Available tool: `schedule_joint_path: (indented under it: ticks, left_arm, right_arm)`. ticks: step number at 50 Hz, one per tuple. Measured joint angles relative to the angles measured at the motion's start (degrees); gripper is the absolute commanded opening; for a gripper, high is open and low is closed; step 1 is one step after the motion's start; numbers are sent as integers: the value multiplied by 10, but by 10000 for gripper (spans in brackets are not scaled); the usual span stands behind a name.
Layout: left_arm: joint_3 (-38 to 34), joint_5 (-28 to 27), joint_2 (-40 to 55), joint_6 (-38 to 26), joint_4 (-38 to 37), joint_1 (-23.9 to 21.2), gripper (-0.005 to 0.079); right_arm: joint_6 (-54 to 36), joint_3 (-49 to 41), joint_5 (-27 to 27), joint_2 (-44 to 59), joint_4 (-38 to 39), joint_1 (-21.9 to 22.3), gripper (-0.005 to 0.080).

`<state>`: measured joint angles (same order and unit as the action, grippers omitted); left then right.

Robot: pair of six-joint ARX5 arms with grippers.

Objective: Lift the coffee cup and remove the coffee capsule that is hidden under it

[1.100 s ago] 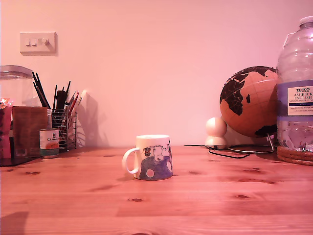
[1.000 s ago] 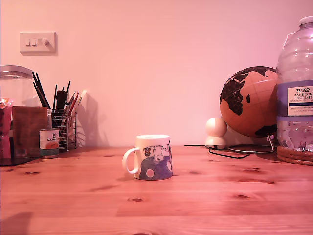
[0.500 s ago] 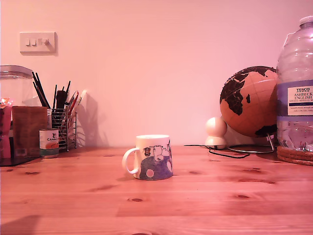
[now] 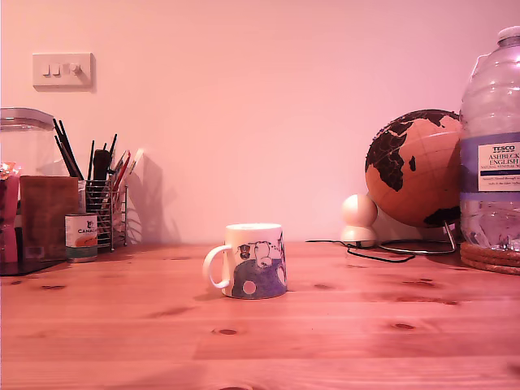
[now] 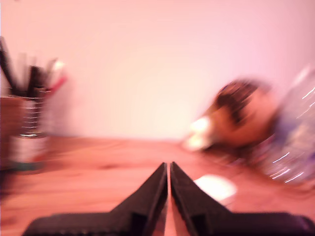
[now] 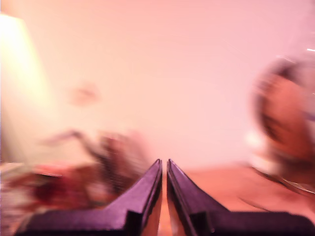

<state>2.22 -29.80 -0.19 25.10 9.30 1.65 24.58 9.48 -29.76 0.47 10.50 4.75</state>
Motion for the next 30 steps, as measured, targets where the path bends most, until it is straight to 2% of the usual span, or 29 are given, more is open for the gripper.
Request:
schedule_joint_path:
  ticks: [5,11,22,25,30]
  left_arm:
    - [0,-64,0,19,0,-2,-19]
    - [15,-114,0,31,-25,-9,-19]
    - [101,-189,37,28,-95,-12,-19]
    - [121,-205,64,10,-120,-12,-19]
    - [155,-223,123,-55,-173,-12,-19]
  right_arm:
    - [9,40,-41,0,-27,0,67]
    - [9,82,-63,0,-93,0,72]
    - [-21,143,-104,51,-207,-2,73]
    - [-46,154,-109,75,-235,-7,73]
    - [-87,174,-120,123,-276,-7,72]
